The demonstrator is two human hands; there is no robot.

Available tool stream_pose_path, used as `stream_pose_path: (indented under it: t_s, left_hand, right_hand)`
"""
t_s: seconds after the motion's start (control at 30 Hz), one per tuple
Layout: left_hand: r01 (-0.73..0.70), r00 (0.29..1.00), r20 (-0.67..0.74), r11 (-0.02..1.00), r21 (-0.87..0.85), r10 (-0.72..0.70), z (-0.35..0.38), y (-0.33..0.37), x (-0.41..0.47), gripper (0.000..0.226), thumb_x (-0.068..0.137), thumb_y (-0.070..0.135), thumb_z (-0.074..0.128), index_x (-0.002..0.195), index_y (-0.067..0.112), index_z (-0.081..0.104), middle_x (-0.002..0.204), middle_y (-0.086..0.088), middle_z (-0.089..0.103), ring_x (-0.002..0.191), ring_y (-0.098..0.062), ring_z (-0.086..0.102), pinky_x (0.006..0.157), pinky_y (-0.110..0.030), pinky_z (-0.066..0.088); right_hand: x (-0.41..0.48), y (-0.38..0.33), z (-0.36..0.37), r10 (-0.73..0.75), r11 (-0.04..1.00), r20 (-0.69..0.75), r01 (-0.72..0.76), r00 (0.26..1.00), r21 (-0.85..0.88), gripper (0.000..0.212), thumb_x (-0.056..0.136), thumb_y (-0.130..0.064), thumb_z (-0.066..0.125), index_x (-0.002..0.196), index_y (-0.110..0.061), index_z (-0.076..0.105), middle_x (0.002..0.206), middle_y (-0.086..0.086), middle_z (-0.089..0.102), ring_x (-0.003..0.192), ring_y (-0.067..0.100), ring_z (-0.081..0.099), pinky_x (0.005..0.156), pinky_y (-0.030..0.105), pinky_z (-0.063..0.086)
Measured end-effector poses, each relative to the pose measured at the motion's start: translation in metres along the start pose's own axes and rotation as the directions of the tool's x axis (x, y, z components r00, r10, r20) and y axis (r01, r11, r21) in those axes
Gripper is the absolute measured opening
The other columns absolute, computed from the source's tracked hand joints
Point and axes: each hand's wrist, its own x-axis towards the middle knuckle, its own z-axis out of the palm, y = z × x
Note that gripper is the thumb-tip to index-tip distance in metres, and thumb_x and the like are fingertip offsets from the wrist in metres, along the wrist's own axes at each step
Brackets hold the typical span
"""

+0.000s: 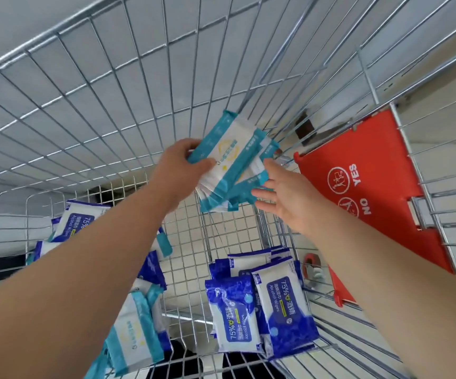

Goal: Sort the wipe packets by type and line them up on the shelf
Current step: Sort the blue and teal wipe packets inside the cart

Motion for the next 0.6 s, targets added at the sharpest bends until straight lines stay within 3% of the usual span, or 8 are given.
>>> stream_pose_path:
  t_s: [0.1,0.2,0.27,0.37,0.43,0.53,0.6]
  left_hand:
    - [-0.026,0.998,-0.049,0.999,-0.019,0.025,0.013,0.004,0.010,0.047,0.077,0.007,0.077,0.119,0.018,0.060,0.103,0.003,0.067,0.084,-0.007,0.067,0.064,-0.017,0.055]
    - [0.028,0.989,-0.143,0.995,-0.099,-0.043,0.022,-0.005,0.010,0.051,0.071,0.009,0.082,0.115,0.018,0.057,0.103,-0.001,0.066,0.086,-0.013,0.068,0.067,-0.025,0.058]
    - [0.053,0.990,-0.126,0.996,-0.075,-0.062,0.024,-0.013,0.008,0.045,0.073,0.009,0.081,0.111,0.016,0.058,0.103,-0.002,0.066,0.086,-0.014,0.067,0.070,-0.026,0.058]
    - [0.035,0.997,-0.074,0.998,-0.050,-0.038,0.024,-0.010,0.009,0.042,0.075,0.007,0.079,0.113,0.014,0.062,0.094,0.009,0.065,0.083,-0.004,0.065,0.068,-0.014,0.054]
    - [-0.021,0.994,-0.104,0.999,-0.044,0.016,0.024,-0.001,0.014,0.045,0.073,0.007,0.079,0.115,0.017,0.064,0.098,0.008,0.067,0.088,-0.007,0.067,0.072,-0.019,0.056]
    - [-0.057,0.977,-0.210,0.997,-0.052,0.045,0.028,0.009,0.017,0.051,0.074,0.013,0.079,0.120,0.023,0.058,0.111,0.003,0.061,0.096,-0.013,0.064,0.078,-0.033,0.058]
    - [-0.026,0.970,-0.242,0.997,-0.073,0.008,0.029,0.003,0.012,0.057,0.077,0.016,0.078,0.127,0.021,0.051,0.116,0.003,0.056,0.101,-0.014,0.060,0.081,-0.035,0.057]
  right_hand:
    - [0.002,-0.001,0.000,-0.005,0.997,-0.024,0.006,1.000,0.075,0.036,0.098,-0.027,0.051,0.131,-0.012,0.046,0.125,0.009,0.052,0.109,0.026,0.061,0.093,0.043,0.053]
    - [0.006,0.000,-0.001,0.009,0.993,-0.035,-0.004,0.999,0.117,0.010,0.097,-0.021,0.053,0.104,-0.015,0.053,0.106,0.013,0.057,0.107,0.030,0.062,0.091,0.043,0.054]
    - [0.007,0.004,0.000,0.007,0.996,-0.045,-0.003,0.999,0.084,0.023,0.096,-0.021,0.055,0.118,-0.012,0.053,0.108,0.017,0.060,0.104,0.031,0.065,0.088,0.040,0.056]
    - [0.008,0.008,0.003,0.021,0.998,-0.055,-0.018,0.998,0.056,0.041,0.095,-0.020,0.056,0.133,-0.008,0.045,0.111,0.022,0.063,0.101,0.032,0.067,0.084,0.038,0.057]
    - [0.009,0.006,0.004,0.038,0.998,-0.053,-0.035,0.998,0.060,0.033,0.096,-0.021,0.055,0.126,-0.008,0.050,0.108,0.023,0.065,0.098,0.032,0.068,0.080,0.037,0.058]
    - [0.011,-0.001,0.007,0.041,0.990,-0.073,-0.031,0.996,0.134,0.011,0.096,-0.020,0.056,0.098,-0.009,0.056,0.100,0.017,0.066,0.087,0.028,0.069,0.074,0.034,0.059]
    - [0.011,-0.004,0.009,0.029,0.975,-0.096,-0.007,0.995,0.221,0.012,0.095,-0.015,0.057,0.101,-0.004,0.057,0.102,0.017,0.067,0.085,0.026,0.069,0.073,0.033,0.059]
